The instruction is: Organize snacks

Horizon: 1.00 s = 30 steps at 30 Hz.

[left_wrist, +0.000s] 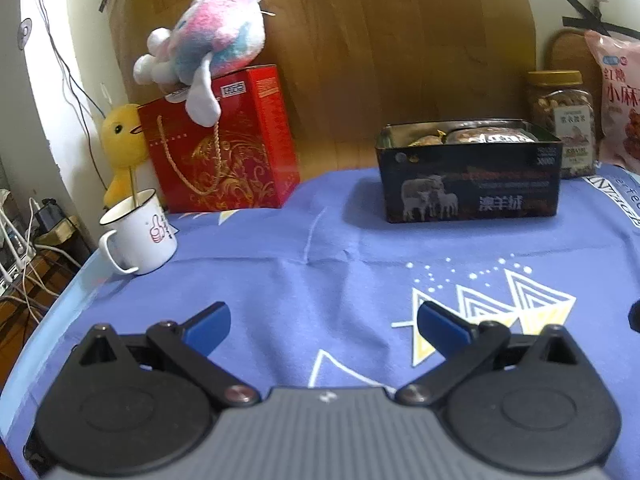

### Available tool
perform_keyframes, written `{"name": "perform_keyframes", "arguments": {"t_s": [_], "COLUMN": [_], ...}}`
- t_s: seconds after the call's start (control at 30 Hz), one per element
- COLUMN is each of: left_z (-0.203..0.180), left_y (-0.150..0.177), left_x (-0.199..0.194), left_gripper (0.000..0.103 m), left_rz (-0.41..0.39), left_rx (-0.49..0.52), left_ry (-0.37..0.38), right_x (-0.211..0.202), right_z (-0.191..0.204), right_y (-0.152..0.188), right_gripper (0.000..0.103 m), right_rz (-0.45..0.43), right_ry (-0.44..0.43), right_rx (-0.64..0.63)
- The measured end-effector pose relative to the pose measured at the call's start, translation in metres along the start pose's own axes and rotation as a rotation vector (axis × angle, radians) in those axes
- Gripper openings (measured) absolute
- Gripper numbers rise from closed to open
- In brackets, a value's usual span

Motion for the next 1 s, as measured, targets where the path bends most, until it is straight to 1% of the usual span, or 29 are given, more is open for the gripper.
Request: {"name": "perform_keyframes", "arguments": {"t_s": [0.3, 0.6, 1.0], "left_z": [-0.001, -0.026, -0.036], "left_y": [-0.002, -0.005, -0.010], "left_x": [-0.003, -0.013, -0.018], "left_gripper": [0.103, 0.103, 0.103], "left_rz": [-0.015, -0.021, -0.032], "left_rx": [0.007, 0.046, 0.055], "left_ry": [-0.004, 0.058, 0.072], "right_x": [0.000, 0.000, 0.000], "right_z": [0.000, 0.000, 0.000], "right_y": [0.000, 0.000, 0.000], "right_gripper": [0.075, 0.075, 0.075], "right_rz": [0.001, 0.001, 0.002], "right_ry": [0.000, 0.001, 0.000], "right_rx": [-0.003, -0.004, -0.004]}}
Point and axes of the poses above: each gripper's, at about its wrist camera, not at the fingertips, and x roughly the way its jaws point, z to its left, y to its underside, the point moved 10 cm from there along x, roughly the way its jaws point, and after that the axes turned 12 degrees about -y, right-handed, at the moved point
